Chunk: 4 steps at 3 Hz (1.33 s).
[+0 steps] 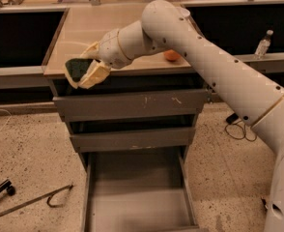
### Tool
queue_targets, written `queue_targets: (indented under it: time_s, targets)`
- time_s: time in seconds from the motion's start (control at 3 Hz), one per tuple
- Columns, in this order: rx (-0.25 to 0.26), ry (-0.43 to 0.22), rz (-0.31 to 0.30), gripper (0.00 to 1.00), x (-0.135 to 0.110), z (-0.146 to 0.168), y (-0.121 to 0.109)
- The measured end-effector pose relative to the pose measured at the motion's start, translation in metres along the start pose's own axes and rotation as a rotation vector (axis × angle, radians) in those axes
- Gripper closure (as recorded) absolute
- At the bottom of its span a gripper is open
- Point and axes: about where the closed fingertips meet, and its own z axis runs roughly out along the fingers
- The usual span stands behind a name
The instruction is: Pick sponge from bottom drawer and place on counter
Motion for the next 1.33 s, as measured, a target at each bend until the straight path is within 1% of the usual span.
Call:
queue_targets:
  time_s: [0.33, 0.67, 1.0, 1.33]
  targets:
    - [0.000, 0.002, -0.002, 1.00, 0.000, 0.001, -0.001]
    - [0.051, 0.059, -0.037, 1.00, 0.008, -0.007, -0.035]
    - [0.174, 0.179, -0.065, 1.00, 0.029, -0.021, -0.094]
    - [0.263, 0.260, -0.058, 1.00, 0.058, -0.027, -0.134]
